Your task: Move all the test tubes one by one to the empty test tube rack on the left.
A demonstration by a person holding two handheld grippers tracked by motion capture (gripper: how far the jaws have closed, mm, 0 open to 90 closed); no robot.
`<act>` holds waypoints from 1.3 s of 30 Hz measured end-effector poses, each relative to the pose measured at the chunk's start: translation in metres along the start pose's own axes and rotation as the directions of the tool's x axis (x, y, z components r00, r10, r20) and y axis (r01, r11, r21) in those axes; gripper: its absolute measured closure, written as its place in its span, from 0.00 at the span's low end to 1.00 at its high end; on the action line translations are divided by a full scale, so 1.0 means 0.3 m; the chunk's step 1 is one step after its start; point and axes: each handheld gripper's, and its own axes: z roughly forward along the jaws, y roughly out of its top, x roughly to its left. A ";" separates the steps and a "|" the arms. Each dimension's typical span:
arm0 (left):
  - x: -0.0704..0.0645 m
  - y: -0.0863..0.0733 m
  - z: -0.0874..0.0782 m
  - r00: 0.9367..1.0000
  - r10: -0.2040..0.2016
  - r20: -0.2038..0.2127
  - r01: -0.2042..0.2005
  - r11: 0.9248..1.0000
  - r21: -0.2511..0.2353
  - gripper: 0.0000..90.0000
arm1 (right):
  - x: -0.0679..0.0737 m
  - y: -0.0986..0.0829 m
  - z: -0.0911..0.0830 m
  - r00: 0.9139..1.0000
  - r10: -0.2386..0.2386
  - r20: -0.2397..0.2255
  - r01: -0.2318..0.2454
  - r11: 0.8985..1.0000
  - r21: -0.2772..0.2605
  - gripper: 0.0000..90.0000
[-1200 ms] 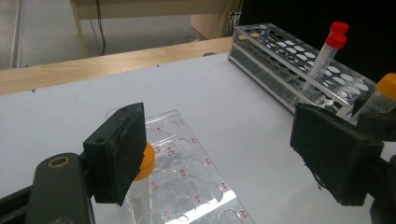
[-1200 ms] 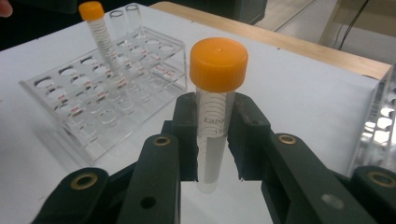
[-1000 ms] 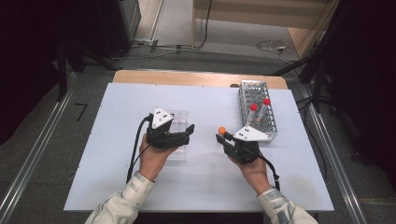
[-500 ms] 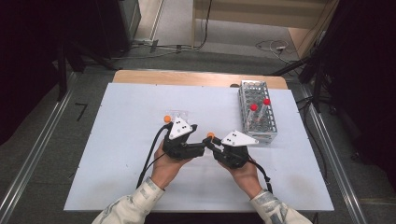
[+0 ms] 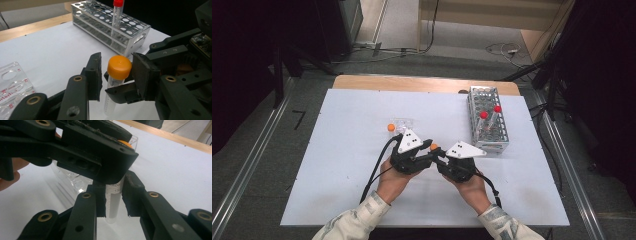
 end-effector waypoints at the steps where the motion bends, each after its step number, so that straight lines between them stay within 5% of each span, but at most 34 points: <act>1: -0.001 0.000 0.000 1.000 0.000 -0.002 0.000 1.000 0.001 0.70 | 0.001 0.000 0.000 1.000 -0.002 -0.001 0.002 1.000 -0.001 0.79; 12: -0.002 -0.001 0.001 1.000 0.008 -0.008 -0.008 1.000 0.004 0.77 | 0.002 0.000 0.001 1.000 -0.009 -0.008 0.009 1.000 0.001 0.78; 19: 0.010 0.005 -0.014 1.000 -0.003 -0.016 0.003 1.000 -0.015 0.77 | -0.001 0.008 -0.008 0.999 -0.003 -0.034 0.003 1.000 -0.001 0.52; 29: 0.078 0.044 -0.092 0.997 -0.073 -0.035 0.070 0.994 -0.080 0.77 | -0.017 0.010 -0.025 0.999 0.013 -0.034 -0.013 1.000 0.013 0.34; 39: 0.139 0.076 -0.172 0.990 -0.123 -0.070 0.114 0.986 -0.126 0.77 | -0.039 0.005 -0.030 0.999 0.032 -0.007 -0.031 0.999 0.022 0.31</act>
